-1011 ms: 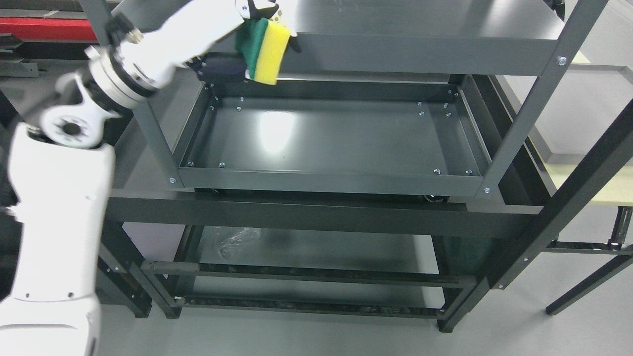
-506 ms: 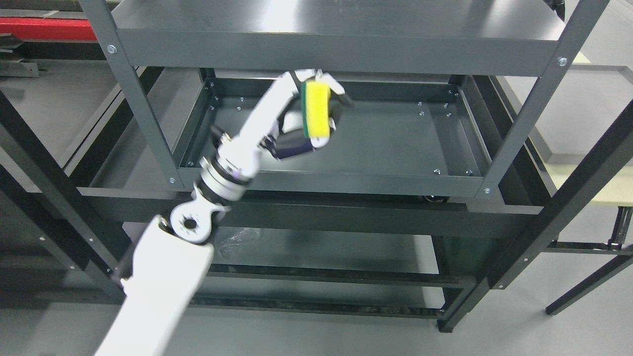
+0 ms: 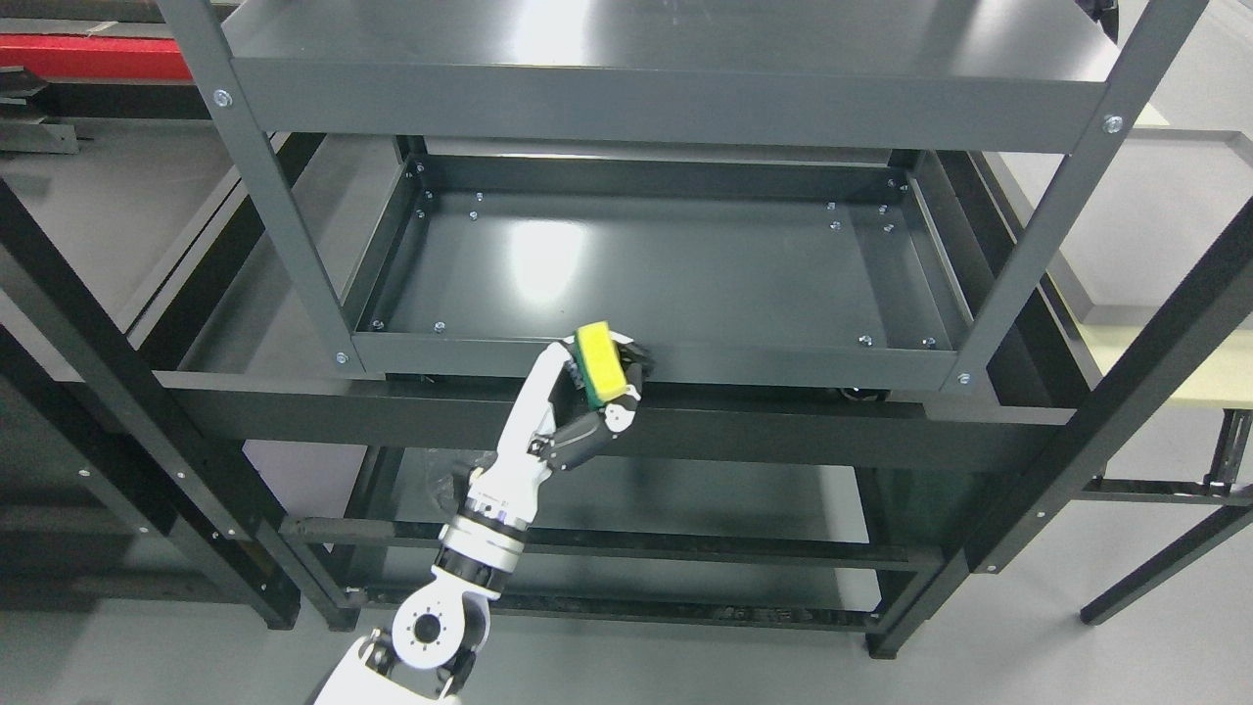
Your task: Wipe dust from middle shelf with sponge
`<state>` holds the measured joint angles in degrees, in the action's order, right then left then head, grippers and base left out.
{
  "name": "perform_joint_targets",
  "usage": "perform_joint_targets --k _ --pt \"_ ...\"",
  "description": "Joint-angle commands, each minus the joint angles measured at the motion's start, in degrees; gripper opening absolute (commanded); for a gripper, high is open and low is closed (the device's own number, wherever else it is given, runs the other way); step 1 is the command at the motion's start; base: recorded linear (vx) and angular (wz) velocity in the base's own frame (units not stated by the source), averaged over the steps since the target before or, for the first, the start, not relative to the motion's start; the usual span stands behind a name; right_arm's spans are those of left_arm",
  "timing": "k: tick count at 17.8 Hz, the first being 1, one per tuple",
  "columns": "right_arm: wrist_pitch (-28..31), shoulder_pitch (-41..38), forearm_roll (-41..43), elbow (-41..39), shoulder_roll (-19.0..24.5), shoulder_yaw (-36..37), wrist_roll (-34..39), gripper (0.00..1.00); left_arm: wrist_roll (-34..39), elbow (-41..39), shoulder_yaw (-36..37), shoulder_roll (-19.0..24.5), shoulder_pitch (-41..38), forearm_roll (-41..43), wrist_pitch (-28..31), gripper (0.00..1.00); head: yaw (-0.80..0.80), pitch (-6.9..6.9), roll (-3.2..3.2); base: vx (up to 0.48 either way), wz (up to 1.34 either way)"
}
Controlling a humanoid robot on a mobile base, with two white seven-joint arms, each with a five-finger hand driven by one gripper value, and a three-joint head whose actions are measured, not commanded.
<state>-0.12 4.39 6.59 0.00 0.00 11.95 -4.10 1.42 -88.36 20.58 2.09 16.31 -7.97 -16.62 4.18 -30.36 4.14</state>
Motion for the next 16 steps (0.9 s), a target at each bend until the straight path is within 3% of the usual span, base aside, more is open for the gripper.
perform_joint_targets --k 1,7,13,16 --pt "4.16 0.09 0.0 -1.0 -1.0 0.0 -0.03 1.0 2.79 -13.41 -12.11 -1.09 -7.16 -0.73 1.06 0.02 0.0 0.0 0.0 0.0 0.0" --pt "4.16 0.0 0.0 -1.0 -1.0 0.0 -0.03 1.0 6.41 -13.33 -21.89 -1.09 -12.7 -0.73 0.27 0.0 0.0 0.0 0.0 0.0 0.0" --pt "4.16 0.0 0.0 -1.0 -1.0 0.0 -0.03 1.0 7.37 -13.33 -18.99 -1.09 -19.64 -0.82 -5.96 0.0 0.0 0.0 0.0 0.0 0.0" --pt "4.16 0.0 0.0 -1.0 -1.0 0.0 -0.03 1.0 8.25 -13.33 -20.13 -1.09 -20.0 -0.91 -6.24 0.0 0.0 0.0 0.0 0.0 0.0"
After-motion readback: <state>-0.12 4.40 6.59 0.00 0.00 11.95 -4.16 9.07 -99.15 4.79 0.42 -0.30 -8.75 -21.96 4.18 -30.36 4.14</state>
